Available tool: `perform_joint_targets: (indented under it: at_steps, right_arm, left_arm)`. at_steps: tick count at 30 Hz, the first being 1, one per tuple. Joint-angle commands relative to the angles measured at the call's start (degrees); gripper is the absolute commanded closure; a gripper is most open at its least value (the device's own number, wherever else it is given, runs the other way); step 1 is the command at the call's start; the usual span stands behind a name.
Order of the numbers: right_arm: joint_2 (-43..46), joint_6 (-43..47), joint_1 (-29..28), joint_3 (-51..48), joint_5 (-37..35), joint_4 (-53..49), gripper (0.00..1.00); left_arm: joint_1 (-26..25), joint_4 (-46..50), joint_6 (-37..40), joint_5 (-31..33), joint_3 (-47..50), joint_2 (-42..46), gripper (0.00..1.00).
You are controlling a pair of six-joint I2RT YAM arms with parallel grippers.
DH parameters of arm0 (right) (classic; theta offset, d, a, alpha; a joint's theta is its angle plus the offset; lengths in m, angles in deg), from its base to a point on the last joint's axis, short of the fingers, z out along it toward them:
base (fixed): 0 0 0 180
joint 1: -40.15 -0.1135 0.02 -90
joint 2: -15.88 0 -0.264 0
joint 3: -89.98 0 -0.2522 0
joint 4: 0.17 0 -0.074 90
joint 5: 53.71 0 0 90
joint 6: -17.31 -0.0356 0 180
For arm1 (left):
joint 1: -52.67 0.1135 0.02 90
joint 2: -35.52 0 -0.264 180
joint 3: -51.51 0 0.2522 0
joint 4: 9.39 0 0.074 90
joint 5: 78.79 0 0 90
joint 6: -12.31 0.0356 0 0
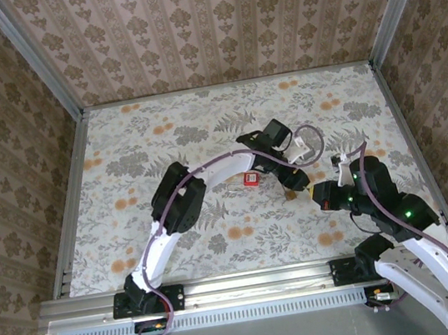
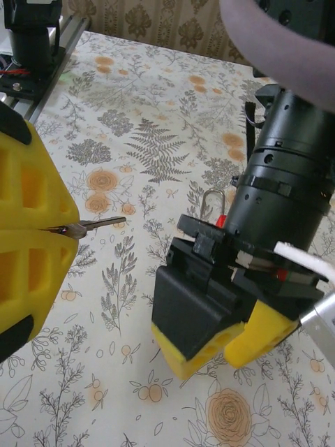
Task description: Unlock with the key
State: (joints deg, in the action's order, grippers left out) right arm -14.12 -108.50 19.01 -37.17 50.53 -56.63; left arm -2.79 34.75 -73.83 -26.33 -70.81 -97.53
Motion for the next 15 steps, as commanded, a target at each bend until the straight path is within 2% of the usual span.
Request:
perform_joint_targets:
  at_steps: [1,12,15]
  right_arm:
    - [0.29,-0.57,0.14,0.2,1.4,-0.67,0.95]
    - [0.51,-0.57,0.14,1.19,1.67,-0.28,0.95]
    - [0.56,-0.57,0.14,1.34,1.67,-0.28,0.95]
  left_arm:
    - [-1.67,8.98,2.43,-0.9,-6.44,-2.04,0.39]
    - [-2.82,21.1,4.15,14.05,-15.87,-8.19,0.41]
    - [-3.58,22.63,4.59,14.98,-16.94,-9.13,0.41]
